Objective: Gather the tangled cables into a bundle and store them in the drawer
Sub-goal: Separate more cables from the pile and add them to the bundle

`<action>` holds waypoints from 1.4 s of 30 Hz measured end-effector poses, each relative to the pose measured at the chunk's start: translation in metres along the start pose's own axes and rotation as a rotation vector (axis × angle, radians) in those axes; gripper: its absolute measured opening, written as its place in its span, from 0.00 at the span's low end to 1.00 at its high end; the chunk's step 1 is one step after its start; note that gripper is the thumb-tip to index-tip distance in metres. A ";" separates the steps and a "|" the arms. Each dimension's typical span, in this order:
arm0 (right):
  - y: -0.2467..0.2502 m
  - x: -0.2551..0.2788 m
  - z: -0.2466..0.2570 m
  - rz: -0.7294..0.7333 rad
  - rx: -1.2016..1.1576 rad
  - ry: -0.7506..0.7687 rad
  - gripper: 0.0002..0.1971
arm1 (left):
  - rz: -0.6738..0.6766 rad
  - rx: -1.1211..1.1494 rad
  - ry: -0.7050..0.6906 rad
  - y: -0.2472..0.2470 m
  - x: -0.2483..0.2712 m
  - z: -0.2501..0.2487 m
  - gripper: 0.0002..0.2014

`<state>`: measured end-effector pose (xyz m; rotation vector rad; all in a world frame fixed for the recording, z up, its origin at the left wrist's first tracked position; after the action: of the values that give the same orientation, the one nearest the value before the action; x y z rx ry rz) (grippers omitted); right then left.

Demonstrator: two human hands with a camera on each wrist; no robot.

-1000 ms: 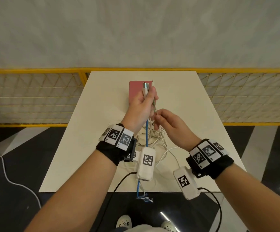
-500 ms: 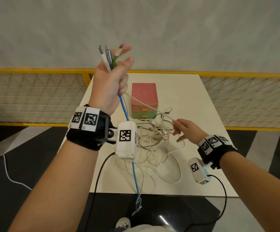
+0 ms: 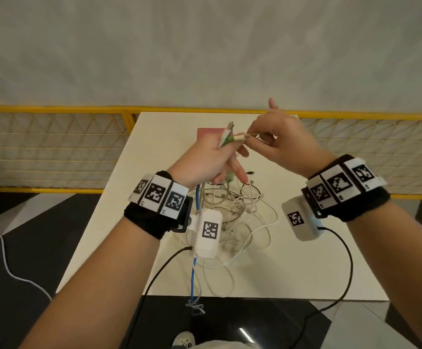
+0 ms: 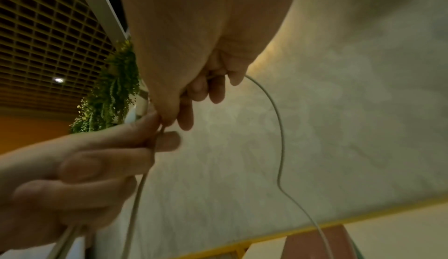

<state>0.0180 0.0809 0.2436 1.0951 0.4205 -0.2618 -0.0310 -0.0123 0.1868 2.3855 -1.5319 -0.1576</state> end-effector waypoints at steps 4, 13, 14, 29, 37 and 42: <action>-0.011 0.012 -0.017 0.072 -0.123 -0.101 0.12 | -0.176 0.017 -0.113 0.024 0.003 -0.018 0.13; -0.065 0.070 -0.096 0.183 -0.267 -0.448 0.16 | -0.586 0.203 -0.380 0.099 0.038 -0.038 0.11; -0.064 0.072 -0.100 0.175 -0.259 -0.466 0.16 | -0.600 0.187 -0.364 0.103 0.038 -0.035 0.11; -0.005 -0.006 0.019 0.044 0.132 0.125 0.07 | -0.044 -0.015 -0.073 -0.002 0.001 -0.009 0.12; -0.009 0.011 0.006 0.053 -0.097 -0.027 0.08 | -0.040 -0.140 -0.042 0.017 0.007 -0.009 0.15; -0.023 0.019 -0.027 0.122 -0.159 -0.160 0.11 | -0.390 -0.017 -0.196 0.064 0.025 -0.030 0.12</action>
<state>0.0204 0.0947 0.2058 0.9322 0.2268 -0.2024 -0.0686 -0.0534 0.2368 2.6949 -1.1120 -0.4985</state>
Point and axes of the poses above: each hand's wrist, its own x-axis away from the middle knuckle, its own y-axis out of the back of the hand, z = x × y, the point moved 10 cm from there along -x, towards the middle knuckle, and after that the axes turned 6 degrees about z, right-handed, at the moved point
